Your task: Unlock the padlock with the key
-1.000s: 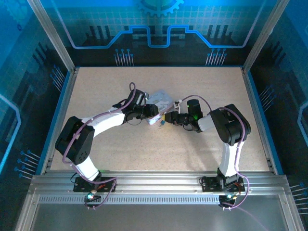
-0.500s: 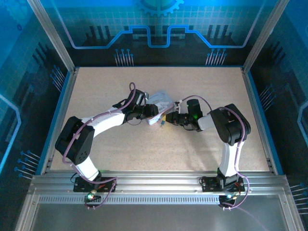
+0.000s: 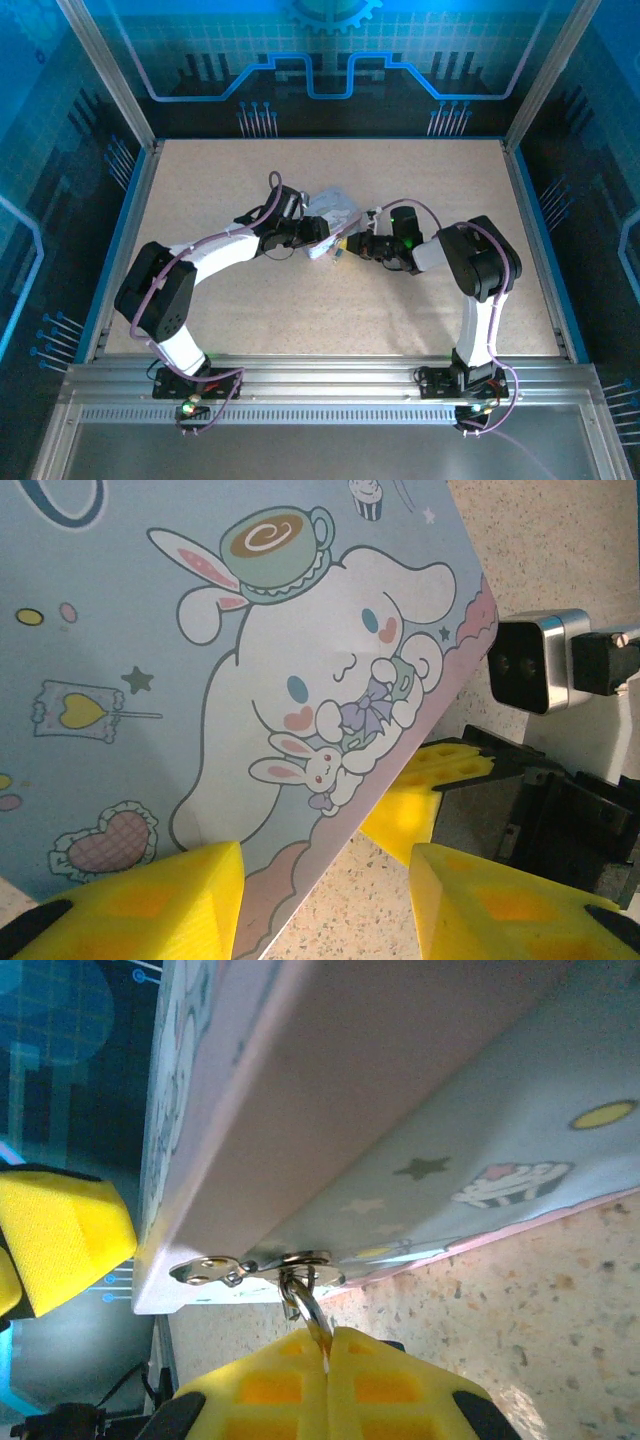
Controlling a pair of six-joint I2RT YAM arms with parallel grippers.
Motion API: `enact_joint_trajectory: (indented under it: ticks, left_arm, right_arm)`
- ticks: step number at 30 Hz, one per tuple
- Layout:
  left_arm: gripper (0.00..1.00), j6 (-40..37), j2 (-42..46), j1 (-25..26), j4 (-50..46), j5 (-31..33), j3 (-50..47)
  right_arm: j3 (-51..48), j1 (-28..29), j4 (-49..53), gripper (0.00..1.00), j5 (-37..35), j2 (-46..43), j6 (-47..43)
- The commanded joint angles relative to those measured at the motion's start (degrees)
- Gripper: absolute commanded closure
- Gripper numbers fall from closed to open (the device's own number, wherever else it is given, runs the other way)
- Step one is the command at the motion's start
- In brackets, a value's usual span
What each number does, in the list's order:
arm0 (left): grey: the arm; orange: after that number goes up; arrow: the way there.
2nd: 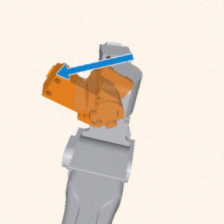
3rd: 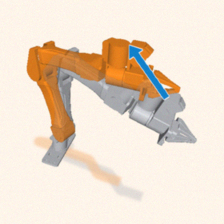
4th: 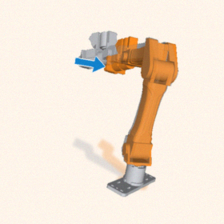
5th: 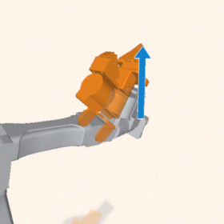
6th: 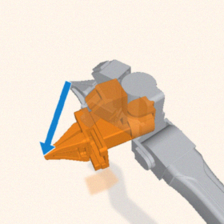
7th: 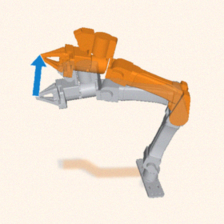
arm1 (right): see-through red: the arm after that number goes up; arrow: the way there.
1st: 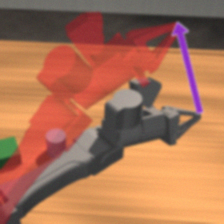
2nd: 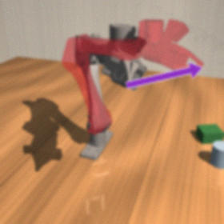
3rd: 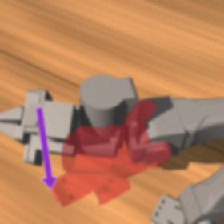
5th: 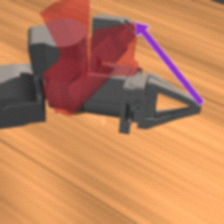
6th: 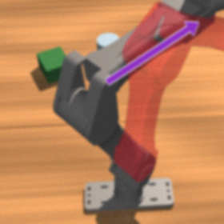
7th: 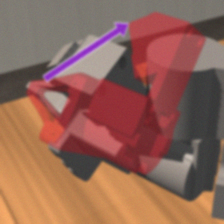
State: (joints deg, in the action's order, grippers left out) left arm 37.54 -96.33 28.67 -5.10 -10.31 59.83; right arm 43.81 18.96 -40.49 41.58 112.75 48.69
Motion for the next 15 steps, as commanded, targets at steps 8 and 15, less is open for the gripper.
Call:
enact_joint_trajectory:
  ticks: [8, 15]
  left_arm:
    - [0.51, 0.6, 0.17, 0.5, -1.45, 0.22, -2.51]
    - [0.51, 0.78, 0.71, 0.51, -1.33, 0.38, -3.23]
  right_arm:
    - [-0.83, -1.29, -6.73, 0.94, -2.15, -0.7, 4.98]
    - [-1.19, -1.46, -8.14, 0.94, -3.84, -0.82, 6.44]
